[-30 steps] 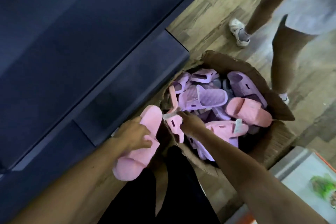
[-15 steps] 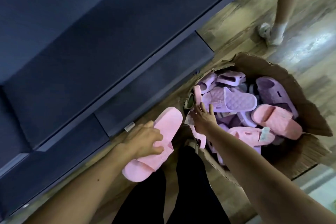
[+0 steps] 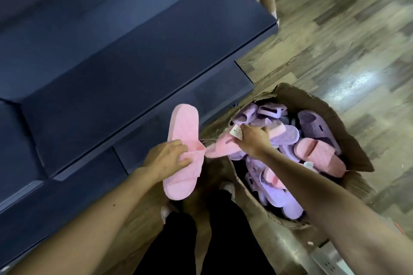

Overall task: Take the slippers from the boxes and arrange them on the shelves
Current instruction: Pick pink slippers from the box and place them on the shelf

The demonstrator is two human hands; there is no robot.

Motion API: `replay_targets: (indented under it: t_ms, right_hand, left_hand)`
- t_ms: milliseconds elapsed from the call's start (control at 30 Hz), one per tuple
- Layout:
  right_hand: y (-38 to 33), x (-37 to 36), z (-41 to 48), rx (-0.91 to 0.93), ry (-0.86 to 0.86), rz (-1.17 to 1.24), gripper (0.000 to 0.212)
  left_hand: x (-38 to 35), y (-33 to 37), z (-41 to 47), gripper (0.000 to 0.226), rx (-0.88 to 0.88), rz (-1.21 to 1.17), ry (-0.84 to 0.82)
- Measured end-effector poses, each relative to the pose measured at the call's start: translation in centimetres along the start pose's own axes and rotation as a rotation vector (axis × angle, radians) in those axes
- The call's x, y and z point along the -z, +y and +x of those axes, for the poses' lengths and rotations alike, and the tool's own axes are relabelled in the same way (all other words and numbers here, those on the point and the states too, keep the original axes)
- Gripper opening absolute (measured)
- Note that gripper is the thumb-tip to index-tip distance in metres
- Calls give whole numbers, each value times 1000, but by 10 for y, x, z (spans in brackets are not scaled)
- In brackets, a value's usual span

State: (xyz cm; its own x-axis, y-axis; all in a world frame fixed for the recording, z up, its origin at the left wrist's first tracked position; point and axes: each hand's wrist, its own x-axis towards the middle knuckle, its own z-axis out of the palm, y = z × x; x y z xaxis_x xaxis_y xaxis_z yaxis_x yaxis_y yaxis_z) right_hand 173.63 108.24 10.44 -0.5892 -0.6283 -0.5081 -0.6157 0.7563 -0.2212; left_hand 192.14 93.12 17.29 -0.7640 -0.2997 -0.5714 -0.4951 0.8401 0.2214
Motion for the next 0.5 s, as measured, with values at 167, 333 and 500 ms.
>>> replay_targets:
  t_ms: [167, 333, 500]
  right_hand:
    - [-27, 67, -22, -23, 175, 204, 43]
    - [-39, 128, -45, 92, 175, 211, 42]
    - [-43, 180, -76, 337, 187, 30, 50]
  left_hand:
    - [39, -3, -22, 32, -35, -44, 109]
    - [91, -7, -44, 30, -60, 4, 195]
    - [137, -9, -60, 26, -89, -12, 324]
